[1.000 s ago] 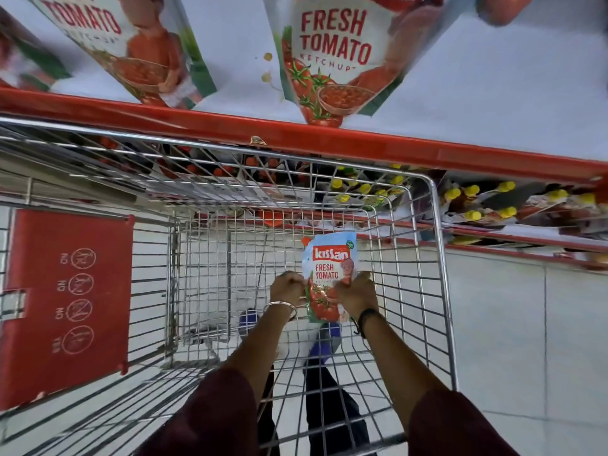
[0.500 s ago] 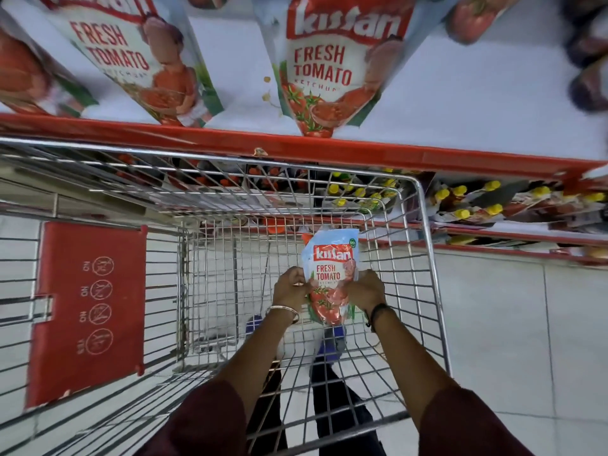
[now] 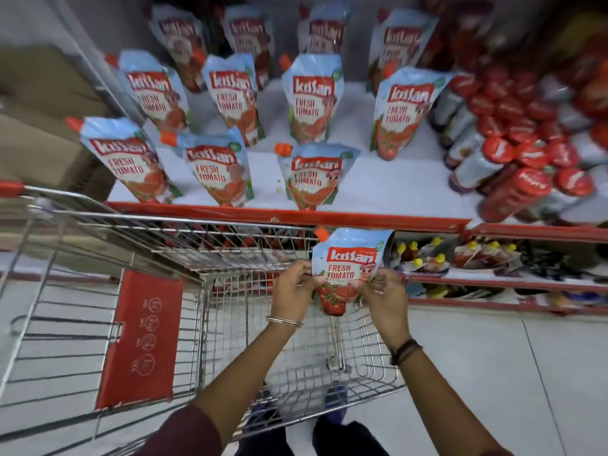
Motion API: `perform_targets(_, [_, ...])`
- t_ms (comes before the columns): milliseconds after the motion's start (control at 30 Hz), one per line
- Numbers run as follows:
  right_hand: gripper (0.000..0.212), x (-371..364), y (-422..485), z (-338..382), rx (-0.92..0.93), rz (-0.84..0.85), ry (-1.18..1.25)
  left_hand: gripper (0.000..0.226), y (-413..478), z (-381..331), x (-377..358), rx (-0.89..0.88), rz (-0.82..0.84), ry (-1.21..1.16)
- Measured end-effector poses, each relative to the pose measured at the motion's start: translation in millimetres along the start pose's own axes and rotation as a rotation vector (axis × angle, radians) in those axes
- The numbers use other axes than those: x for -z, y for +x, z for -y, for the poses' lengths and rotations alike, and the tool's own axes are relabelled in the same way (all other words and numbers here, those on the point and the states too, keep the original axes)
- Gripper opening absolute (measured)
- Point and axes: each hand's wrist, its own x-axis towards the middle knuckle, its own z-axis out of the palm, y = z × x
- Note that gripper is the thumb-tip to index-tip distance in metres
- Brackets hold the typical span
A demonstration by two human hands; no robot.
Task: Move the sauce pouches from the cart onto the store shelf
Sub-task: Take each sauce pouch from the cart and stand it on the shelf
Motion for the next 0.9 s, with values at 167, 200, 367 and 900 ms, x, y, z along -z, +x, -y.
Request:
perform_targets(167, [0.028, 35.3, 5.2, 56.7, 0.183, -0.089, 0.108, 0.032, 5.0, -70.7, -21.4, -0.184, -0.026, -0.082])
perform_targets(200, [0.027, 43.0, 9.4, 64.9, 0.227, -0.107, 0.112, 0.032, 8.0, -83.0, -27.6, -0.221, -0.025, -0.093])
perform_targets(367, [0.024, 77.7, 37.4, 102.6, 0.382, -0.184, 0.135, 0.023, 32.9, -127.2, -62.0, -0.329, -0.031, -0.134])
perform_targets(900, [0.023, 84.2, 140.4, 95.4, 0.355, -0.164, 0.095, 0.032, 118.8, -115.3, -124.9, -0.247, -0.143, -0.139])
